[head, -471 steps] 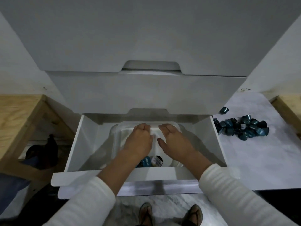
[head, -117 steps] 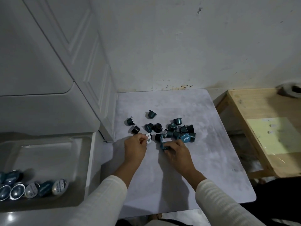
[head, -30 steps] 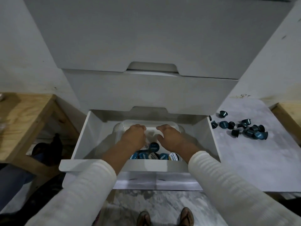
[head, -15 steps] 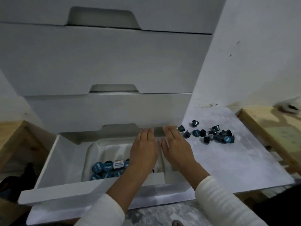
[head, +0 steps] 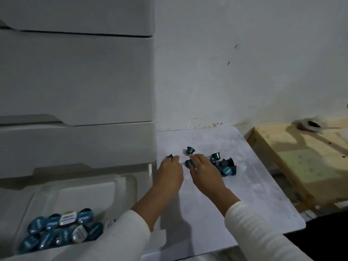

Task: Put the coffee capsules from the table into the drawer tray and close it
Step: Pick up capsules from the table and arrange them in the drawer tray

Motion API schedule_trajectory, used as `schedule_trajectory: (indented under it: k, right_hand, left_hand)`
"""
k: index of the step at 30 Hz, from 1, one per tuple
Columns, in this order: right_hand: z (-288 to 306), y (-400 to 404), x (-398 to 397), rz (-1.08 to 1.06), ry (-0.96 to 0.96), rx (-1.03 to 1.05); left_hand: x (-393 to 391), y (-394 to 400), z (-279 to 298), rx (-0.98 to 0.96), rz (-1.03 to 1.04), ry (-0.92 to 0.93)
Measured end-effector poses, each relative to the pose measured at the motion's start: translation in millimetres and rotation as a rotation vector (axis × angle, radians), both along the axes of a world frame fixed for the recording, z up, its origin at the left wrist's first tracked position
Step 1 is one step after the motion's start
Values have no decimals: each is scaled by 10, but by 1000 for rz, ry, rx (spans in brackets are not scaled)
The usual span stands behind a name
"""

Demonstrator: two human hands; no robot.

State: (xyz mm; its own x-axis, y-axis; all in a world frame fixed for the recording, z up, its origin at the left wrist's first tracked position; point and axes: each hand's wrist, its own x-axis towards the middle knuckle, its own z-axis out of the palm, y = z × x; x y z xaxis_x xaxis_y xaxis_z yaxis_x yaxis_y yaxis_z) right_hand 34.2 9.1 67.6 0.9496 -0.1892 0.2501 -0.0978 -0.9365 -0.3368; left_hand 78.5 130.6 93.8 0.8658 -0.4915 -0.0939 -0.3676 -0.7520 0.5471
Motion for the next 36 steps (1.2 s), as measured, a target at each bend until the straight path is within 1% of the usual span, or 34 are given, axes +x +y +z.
schedule_trajectory:
  k: [2, 4, 6, 9, 11, 17, 21, 23, 28, 31, 36]
  right_hand:
    - [-47, -193, 99, 45, 61, 19]
    - [-110, -355, 211, 85, 129, 48]
    - [-192, -472, 325, 111, 197, 87]
    - [-333, -586, 484, 137, 290, 128]
    - [-422, -644, 586, 149, 332, 133]
    - [-586, -714, 829, 193, 412, 161]
    - [-664, -744, 905, 198, 400, 235]
    - [-695, -756, 924, 185, 383, 270]
    - [-735, -766, 911, 124, 309, 401]
    - [-721, -790, 878, 75, 290, 479]
    - [-629, -873, 840, -37, 272, 520]
  left_hand:
    - [141, -159, -138, 86, 43, 61]
    - [266, -264, -277, 126, 126, 165]
    - [339, -318, -360, 120, 206, 283]
    - [406, -361, -435, 16, 337, 412]
    - [464, -409, -490, -22, 382, 442]
    - [604, -551, -672, -43, 456, 494]
    - [658, -640, -811, -161, 531, 593]
    - [677, -653, -901, -208, 583, 613]
    - [698, -673, -1039, -307, 627, 667]
    - [695, -693, -989, -365, 640, 678]
    - [692, -707, -843, -414, 634, 656]
